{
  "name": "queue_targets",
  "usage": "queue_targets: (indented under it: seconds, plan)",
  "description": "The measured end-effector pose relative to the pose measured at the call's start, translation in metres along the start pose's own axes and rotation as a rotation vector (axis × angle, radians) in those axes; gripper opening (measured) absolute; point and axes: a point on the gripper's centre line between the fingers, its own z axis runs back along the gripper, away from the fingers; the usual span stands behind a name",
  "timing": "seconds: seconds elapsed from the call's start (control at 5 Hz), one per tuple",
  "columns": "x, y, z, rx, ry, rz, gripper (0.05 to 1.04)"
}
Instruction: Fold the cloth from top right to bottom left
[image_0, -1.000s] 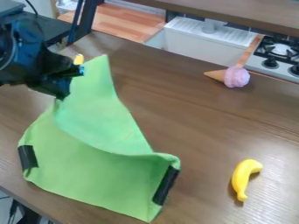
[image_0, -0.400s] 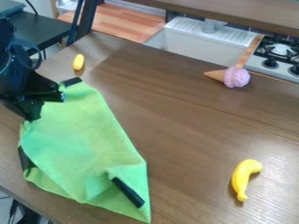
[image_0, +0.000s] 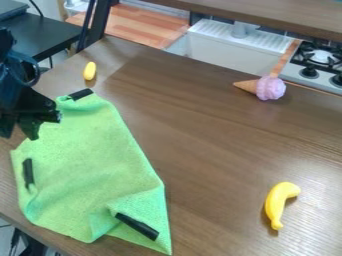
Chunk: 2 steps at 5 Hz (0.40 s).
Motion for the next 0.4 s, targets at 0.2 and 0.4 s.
queue_targets:
  seconds: [0.2, 0.4]
  plan:
    - [0.005, -0.009, 0.001, -0.010, 0.030, -0.024, 0.892]
    - [0.019, -0.032, 0.012, -0.096, 0.001, -0.048, 1.004]
